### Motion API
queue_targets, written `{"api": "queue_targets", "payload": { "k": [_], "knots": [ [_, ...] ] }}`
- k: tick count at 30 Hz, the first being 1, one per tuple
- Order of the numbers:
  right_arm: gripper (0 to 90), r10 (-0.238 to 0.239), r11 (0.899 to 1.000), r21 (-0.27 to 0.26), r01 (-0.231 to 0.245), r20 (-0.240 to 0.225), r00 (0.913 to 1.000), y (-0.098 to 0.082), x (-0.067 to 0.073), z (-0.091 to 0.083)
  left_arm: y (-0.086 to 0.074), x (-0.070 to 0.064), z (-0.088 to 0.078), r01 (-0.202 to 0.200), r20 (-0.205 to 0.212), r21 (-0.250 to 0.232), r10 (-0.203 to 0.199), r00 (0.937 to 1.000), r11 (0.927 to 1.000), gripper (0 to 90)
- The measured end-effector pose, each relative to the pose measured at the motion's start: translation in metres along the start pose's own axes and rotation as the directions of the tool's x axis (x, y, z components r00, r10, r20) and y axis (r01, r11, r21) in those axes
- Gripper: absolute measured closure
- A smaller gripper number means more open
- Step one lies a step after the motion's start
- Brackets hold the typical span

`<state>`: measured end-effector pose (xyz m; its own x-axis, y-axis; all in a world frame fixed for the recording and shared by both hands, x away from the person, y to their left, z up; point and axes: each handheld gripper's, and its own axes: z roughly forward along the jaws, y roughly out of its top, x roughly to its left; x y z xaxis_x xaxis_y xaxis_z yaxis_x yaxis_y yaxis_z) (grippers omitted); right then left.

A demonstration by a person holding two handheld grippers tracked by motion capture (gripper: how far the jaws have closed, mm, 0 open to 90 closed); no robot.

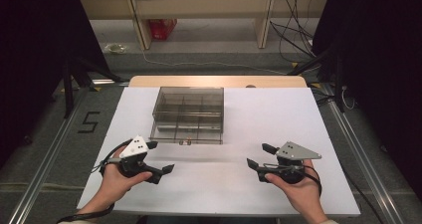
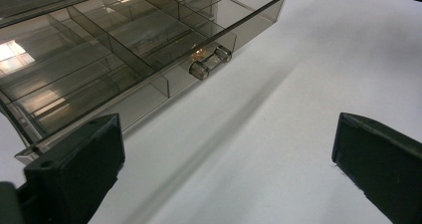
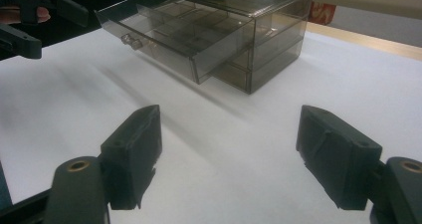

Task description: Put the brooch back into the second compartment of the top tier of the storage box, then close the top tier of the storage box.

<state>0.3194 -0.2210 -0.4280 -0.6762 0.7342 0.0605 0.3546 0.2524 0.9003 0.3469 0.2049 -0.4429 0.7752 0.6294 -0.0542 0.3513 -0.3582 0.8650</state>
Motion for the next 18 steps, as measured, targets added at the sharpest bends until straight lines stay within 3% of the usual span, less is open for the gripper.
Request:
{"api": "queue_targets", "payload": {
  "k": [18],
  "knots": [
    [26.4,0.026,0.999,-0.024,-0.025,0.014,0.9996,-0.0007,-0.0071,0.0004,-0.0005,-0.0002,-0.0011,0.0,-0.011,-0.002,0.0,0.9999,1.0,0.2]
  ]
}}
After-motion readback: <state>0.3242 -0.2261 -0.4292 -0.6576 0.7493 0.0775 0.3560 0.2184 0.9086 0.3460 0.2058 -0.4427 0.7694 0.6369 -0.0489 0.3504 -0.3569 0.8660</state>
